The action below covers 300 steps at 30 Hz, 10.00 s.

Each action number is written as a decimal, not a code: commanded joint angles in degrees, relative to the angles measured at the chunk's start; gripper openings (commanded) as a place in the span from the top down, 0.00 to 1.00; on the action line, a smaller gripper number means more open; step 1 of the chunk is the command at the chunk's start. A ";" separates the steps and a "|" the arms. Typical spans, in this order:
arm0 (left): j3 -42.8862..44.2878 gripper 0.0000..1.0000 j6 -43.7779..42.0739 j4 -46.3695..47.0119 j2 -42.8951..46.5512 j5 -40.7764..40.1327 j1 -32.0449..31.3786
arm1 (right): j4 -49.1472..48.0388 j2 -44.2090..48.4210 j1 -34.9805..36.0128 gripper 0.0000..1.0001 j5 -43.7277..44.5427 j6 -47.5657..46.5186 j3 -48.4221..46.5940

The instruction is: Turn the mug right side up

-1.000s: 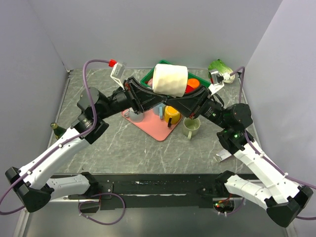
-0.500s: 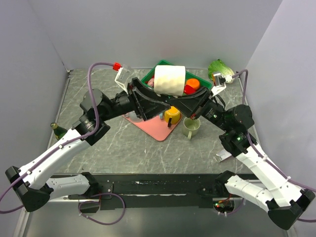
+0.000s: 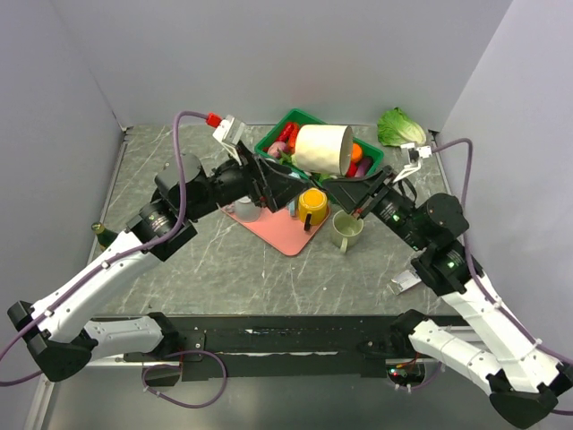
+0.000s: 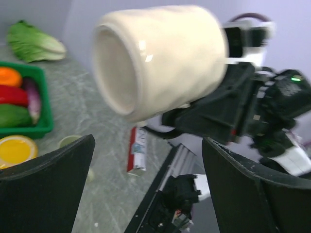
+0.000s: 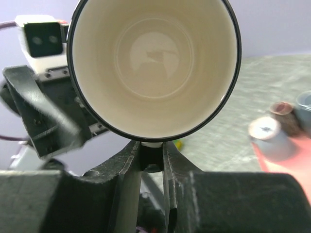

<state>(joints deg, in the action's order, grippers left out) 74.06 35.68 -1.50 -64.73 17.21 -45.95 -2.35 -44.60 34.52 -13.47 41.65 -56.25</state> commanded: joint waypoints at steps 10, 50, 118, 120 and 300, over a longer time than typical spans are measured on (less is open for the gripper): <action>4.07 0.04 -4.21 -13.35 -1.45 -18.86 -0.10 | 36.61 0.48 -0.51 1.00 39.62 -19.93 -13.63; 5.57 0.04 -6.33 -23.73 -6.02 -21.17 0.07 | 19.93 -18.59 -23.54 1.00 28.94 -17.39 17.22; 15.41 0.18 2.38 -20.92 -46.88 -35.40 -7.04 | 44.10 -3.92 -23.54 0.04 24.11 -10.45 1.41; 16.72 0.19 1.85 -21.96 -48.46 -36.98 -7.04 | 44.18 -3.92 -23.54 0.04 24.11 -10.45 1.32; -6.48 0.04 2.02 1.67 2.94 -32.16 -5.37 | 43.48 -2.68 -29.76 1.00 42.04 -18.62 -5.90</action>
<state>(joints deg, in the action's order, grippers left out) 67.11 39.27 0.51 -63.02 -13.08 -51.24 41.10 -45.84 8.71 28.67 21.61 -64.64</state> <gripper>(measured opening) 0.966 0.249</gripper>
